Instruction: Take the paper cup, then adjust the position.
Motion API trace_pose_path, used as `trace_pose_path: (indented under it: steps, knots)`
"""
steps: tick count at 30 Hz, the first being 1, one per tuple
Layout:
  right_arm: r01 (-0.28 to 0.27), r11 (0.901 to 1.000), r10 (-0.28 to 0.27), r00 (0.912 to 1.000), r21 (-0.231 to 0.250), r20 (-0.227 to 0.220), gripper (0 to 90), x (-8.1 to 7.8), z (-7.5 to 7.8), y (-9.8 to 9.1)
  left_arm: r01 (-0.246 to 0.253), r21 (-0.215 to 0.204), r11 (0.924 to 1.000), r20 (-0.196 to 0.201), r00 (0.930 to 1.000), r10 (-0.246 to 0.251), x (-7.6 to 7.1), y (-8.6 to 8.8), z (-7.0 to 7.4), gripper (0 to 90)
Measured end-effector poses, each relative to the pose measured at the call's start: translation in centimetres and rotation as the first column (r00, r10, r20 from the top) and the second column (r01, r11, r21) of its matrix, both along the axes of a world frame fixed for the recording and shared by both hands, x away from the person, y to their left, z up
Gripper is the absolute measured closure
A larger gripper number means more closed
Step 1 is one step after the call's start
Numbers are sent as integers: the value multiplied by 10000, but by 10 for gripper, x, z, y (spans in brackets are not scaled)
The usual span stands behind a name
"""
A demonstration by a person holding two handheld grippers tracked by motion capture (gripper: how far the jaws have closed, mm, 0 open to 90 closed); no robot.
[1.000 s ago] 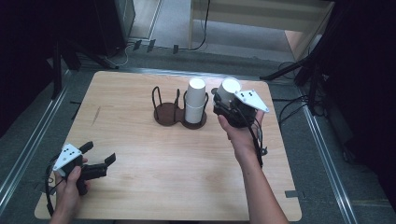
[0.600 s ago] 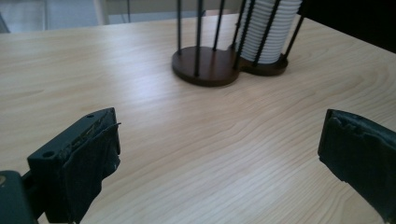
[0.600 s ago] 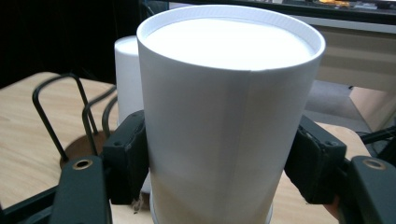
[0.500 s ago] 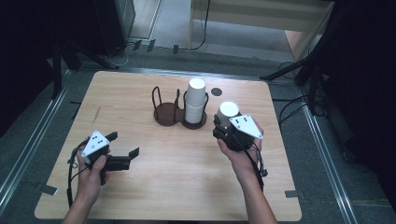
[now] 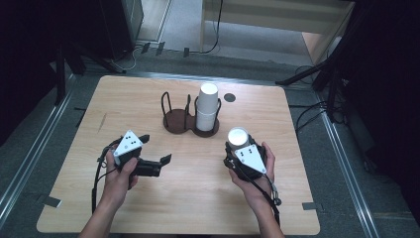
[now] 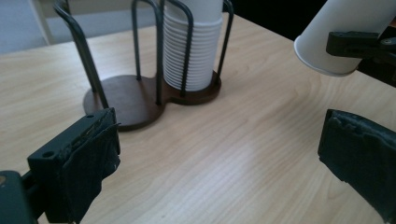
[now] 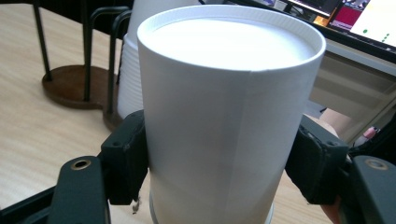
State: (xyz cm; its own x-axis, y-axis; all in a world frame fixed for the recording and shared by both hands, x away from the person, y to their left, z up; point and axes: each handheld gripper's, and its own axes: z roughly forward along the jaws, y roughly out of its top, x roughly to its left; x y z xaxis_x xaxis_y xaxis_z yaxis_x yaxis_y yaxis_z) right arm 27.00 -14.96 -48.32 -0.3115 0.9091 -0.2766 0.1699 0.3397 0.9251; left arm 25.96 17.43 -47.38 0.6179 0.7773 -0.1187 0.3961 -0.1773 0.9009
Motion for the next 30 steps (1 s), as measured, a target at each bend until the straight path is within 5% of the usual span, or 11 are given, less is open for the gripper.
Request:
trace_pose_path:
  steps: [4, 7, 16, 20, 30]
  knots:
    - [-282, 9980, 278, 9996, -560, -71, 290, -5, -13, 4, 191, -347, 9992, -151, 9997, -196, -1, -1, -1, 0]
    - [-316, 9982, 311, 9995, -501, -111, 291, -5, -17, 7, 380, -271, 9989, -347, 9986, -389, 0, -6, -3, 0]
    - [-705, 9824, 826, 9945, -1732, 639, 297, -12, -20, 20, 779, -478, 9958, -994, 9916, -824, 1, -14, -7, 0]
    - [-923, 9627, 1239, 9860, -2542, 1115, 299, -17, -23, 30, 818, -425, 9957, -995, 9913, -857, 1, -19, -6, 0]
    - [-1150, 9210, 1874, 9684, -3722, 1647, 302, -26, -31, 49, 1288, -374, 9910, -962, 9866, -1319, -4, -35, -2, 9]
